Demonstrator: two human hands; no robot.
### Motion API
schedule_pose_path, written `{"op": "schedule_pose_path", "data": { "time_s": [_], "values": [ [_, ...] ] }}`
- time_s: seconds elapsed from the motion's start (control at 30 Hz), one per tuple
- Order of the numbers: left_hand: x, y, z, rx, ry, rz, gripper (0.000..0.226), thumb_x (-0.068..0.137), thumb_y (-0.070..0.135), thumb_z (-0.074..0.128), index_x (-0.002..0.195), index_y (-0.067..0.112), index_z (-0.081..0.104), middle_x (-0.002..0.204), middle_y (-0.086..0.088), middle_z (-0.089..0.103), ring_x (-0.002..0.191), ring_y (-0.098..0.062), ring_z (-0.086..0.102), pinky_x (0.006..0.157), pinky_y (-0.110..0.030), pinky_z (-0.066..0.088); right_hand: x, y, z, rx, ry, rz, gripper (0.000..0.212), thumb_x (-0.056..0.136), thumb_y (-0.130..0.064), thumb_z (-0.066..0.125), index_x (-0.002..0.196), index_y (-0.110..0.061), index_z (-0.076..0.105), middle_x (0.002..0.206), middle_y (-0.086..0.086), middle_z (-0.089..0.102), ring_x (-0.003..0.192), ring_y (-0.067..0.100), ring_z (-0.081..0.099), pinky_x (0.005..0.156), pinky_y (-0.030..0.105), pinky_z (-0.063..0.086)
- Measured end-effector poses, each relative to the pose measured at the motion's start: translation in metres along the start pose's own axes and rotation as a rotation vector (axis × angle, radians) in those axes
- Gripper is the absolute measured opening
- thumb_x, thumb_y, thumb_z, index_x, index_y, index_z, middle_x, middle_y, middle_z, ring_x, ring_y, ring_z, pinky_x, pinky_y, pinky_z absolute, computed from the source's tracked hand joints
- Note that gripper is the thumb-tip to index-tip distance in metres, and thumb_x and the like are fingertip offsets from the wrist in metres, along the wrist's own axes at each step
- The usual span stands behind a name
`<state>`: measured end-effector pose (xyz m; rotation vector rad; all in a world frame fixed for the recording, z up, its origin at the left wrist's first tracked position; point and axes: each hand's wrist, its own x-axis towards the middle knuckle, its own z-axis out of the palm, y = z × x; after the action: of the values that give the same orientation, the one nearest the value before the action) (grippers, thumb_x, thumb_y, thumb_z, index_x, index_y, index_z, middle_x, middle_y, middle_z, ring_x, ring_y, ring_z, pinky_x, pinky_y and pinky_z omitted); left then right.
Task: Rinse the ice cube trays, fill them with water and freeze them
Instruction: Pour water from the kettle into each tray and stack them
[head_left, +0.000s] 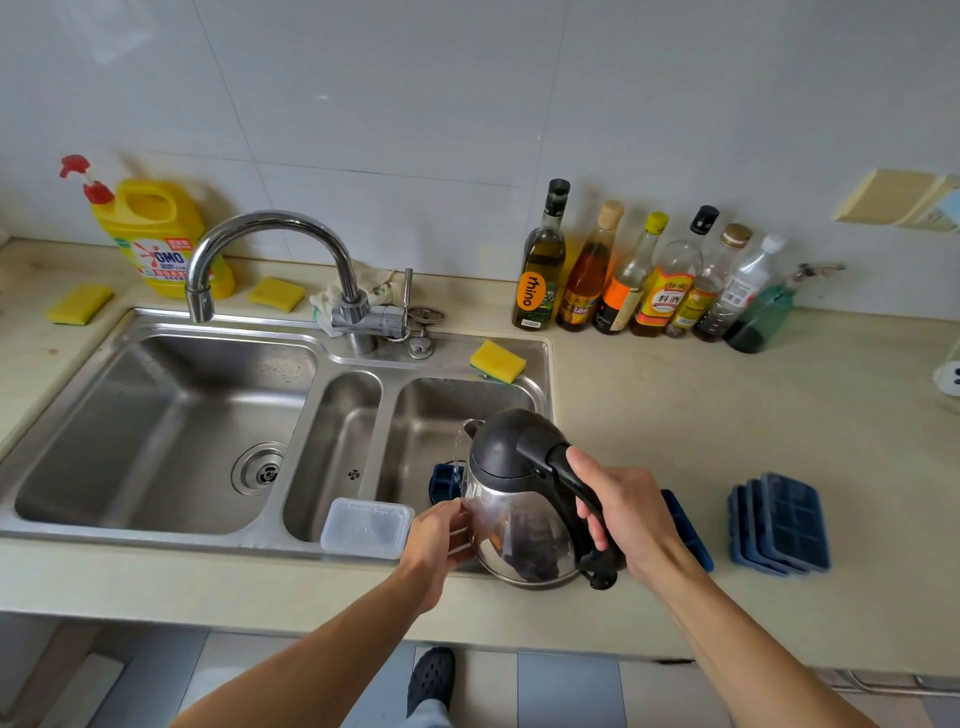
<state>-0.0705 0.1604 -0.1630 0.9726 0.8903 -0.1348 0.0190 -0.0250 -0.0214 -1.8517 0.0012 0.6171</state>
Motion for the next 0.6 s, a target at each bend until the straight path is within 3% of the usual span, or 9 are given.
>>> {"op": "schedule_pose_path", "data": {
  "time_s": [0.13,0.27,0.6],
  "values": [
    [-0.0005,-0.0010,0.0004,0.003,0.011,-0.008,0.031,0.104,0.023,0.049,0.112,0.003,0.071,0.108,-0.019,0.075,0.110,-0.038,0.067,0.077,-0.038,0.059,-0.0021,-0.0017,0.0000,-0.002,-0.002,0.001,0.058,0.093,-0.051,0.065,0.047,-0.017,0.063,0.052,0.004,0.057,0.040,0.016,0.046,0.040,0.024,0.040],
    [-0.0007,-0.0014,-0.0004,0.013,-0.003,-0.005,0.032,0.104,0.023,0.049,0.111,0.002,0.072,0.105,-0.018,0.076,0.112,-0.039,0.066,0.087,-0.043,0.060,-0.0027,-0.0015,0.0001,0.002,-0.004,-0.004,0.057,0.093,-0.052,0.065,0.049,-0.016,0.064,0.054,0.005,0.059,0.041,0.016,0.047,0.041,0.025,0.041],
    [-0.0009,-0.0041,-0.0019,0.006,-0.004,-0.031,0.032,0.103,0.024,0.050,0.103,0.006,0.075,0.101,-0.014,0.078,0.106,-0.036,0.070,0.077,-0.038,0.060,-0.0050,-0.0004,-0.0013,0.015,-0.017,0.010,0.054,0.091,-0.054,0.067,0.056,-0.012,0.065,0.056,0.006,0.060,0.042,0.016,0.047,0.040,0.026,0.041]
  ]
}}
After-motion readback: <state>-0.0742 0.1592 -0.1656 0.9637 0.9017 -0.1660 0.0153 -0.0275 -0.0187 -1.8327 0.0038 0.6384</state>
